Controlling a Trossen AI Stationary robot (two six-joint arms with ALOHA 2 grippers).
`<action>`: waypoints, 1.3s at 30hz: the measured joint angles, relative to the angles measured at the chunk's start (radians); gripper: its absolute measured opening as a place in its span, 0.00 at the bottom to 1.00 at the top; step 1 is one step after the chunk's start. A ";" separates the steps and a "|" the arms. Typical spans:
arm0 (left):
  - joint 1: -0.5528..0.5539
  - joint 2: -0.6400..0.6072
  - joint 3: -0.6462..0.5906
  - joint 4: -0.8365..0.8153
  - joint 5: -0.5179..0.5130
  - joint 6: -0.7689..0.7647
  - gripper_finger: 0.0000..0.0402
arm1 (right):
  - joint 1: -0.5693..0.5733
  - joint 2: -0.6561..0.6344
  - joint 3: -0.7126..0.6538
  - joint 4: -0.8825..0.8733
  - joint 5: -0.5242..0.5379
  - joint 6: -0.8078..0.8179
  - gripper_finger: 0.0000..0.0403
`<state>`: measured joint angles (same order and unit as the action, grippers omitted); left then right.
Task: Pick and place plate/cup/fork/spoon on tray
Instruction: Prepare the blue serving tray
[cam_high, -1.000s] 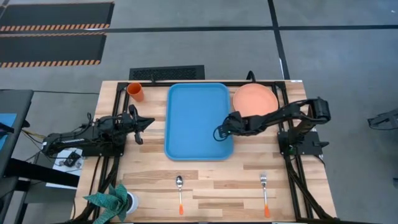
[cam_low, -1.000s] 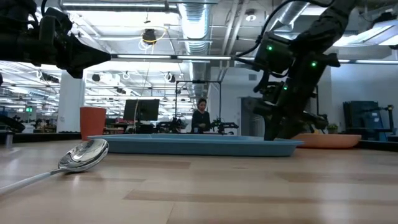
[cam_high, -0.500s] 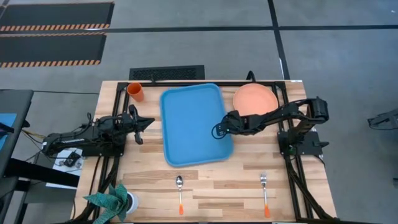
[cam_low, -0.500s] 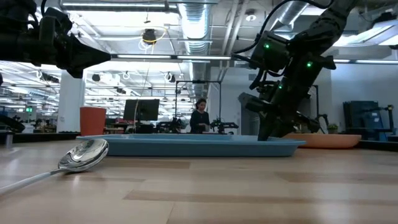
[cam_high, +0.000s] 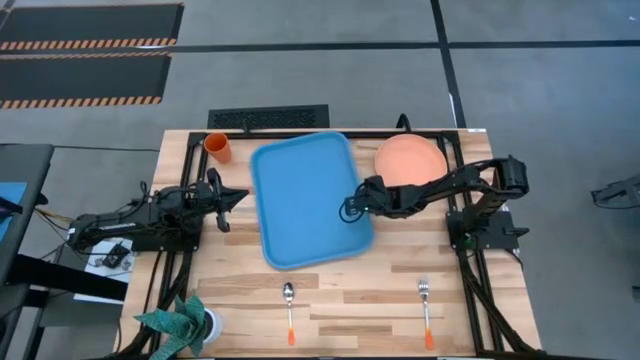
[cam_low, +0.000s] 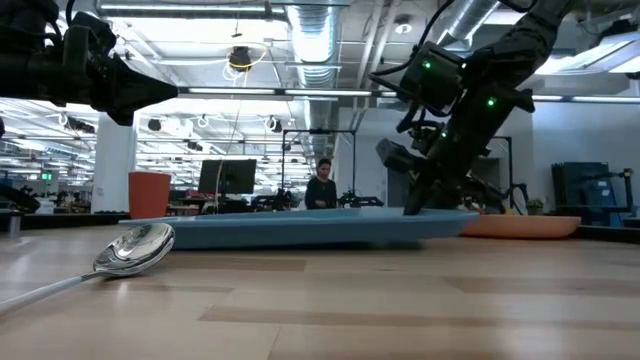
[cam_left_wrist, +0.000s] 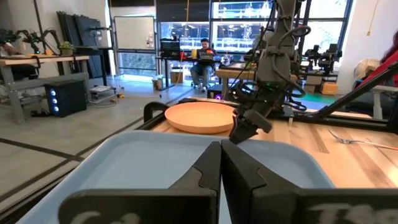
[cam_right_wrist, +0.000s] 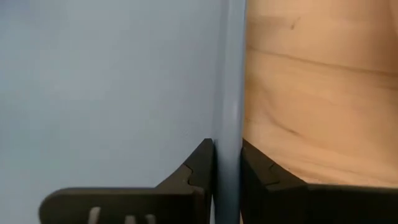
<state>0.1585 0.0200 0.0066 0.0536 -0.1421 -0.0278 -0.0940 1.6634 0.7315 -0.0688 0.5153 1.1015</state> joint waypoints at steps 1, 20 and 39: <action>0.000 0.000 0.000 0.000 0.000 0.000 0.00 | 0.000 0.000 0.002 0.001 0.005 -0.003 0.15; 0.000 0.000 0.000 0.000 0.005 -0.001 0.00 | -0.082 -0.001 0.286 -0.228 0.063 -0.295 0.14; 0.000 0.000 0.000 0.000 0.004 0.001 0.00 | -0.329 -0.002 0.594 -0.510 -0.305 -1.002 0.13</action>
<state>0.1585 0.0200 0.0063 0.0532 -0.1383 -0.0269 -0.4234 1.6615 1.3260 -0.5789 0.2103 0.0997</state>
